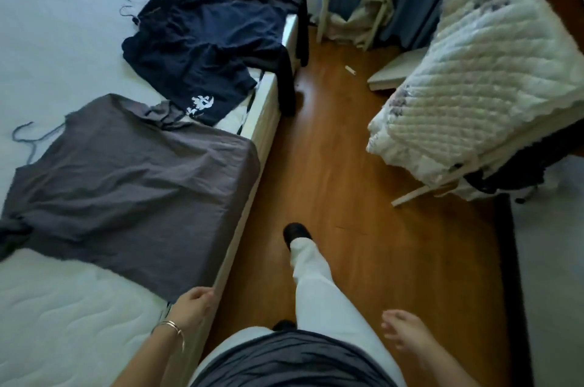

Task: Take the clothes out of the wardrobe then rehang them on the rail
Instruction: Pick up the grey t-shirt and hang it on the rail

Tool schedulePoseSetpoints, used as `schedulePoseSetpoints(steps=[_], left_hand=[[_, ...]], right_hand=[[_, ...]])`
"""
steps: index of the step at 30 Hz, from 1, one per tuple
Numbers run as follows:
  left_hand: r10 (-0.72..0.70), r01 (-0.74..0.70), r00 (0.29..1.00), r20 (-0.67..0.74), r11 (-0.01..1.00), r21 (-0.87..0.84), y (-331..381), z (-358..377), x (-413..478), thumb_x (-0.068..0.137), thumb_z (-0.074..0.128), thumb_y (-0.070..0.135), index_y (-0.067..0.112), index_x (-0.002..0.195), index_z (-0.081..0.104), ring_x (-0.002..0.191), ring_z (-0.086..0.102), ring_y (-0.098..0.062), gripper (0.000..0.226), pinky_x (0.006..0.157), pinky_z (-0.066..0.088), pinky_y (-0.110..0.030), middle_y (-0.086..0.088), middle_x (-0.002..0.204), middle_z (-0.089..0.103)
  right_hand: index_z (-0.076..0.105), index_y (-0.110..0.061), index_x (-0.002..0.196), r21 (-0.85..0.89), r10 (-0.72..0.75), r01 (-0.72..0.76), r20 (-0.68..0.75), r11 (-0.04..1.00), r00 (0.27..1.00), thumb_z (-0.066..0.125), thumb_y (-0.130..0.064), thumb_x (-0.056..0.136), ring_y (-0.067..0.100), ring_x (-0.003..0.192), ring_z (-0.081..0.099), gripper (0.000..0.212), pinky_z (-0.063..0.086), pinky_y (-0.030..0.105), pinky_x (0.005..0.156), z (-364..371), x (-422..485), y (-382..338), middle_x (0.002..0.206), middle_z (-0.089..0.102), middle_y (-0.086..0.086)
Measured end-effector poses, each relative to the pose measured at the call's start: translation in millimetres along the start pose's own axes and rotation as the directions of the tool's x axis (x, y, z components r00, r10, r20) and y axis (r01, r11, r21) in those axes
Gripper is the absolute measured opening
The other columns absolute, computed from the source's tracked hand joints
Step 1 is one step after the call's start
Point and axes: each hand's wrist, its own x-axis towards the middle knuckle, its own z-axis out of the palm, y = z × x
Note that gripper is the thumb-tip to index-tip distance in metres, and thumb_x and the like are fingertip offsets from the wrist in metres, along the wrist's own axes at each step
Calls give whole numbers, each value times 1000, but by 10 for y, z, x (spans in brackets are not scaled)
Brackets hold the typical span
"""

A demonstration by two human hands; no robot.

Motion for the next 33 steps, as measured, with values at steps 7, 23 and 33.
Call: schedulePoseSetpoints(steps=[7,23,33], left_hand=[[-232,163,965,-122,897,-410,600,136,149,94,46,11,9,71,56,63,50,-22,24,56,37,-28,-10,73,56],[-402,61,874,-271,646,-761,896,-558,223,95,44,15,7,109,56,76,54,-20,20,53,32,-22,-11,97,59],[-459,-8,818,-346,593,-805,960,-1209,685,91,51,4,-1,99,61,88,59,-29,14,69,49,-34,-17,95,62]], right_hand=[[61,-5,89,-297,-63,81,70,952,996,52,-10,92,19,55,49,11,31,24,47,-193,855,-1726,70,59,8],[59,-7,99,-646,-265,598,543,475,797,53,-11,91,14,59,51,10,37,18,47,1845,741,-4500,69,58,5],[58,-17,55,-726,-151,684,670,68,727,57,-16,78,24,86,63,23,49,32,80,3229,483,-5028,71,62,-3]])
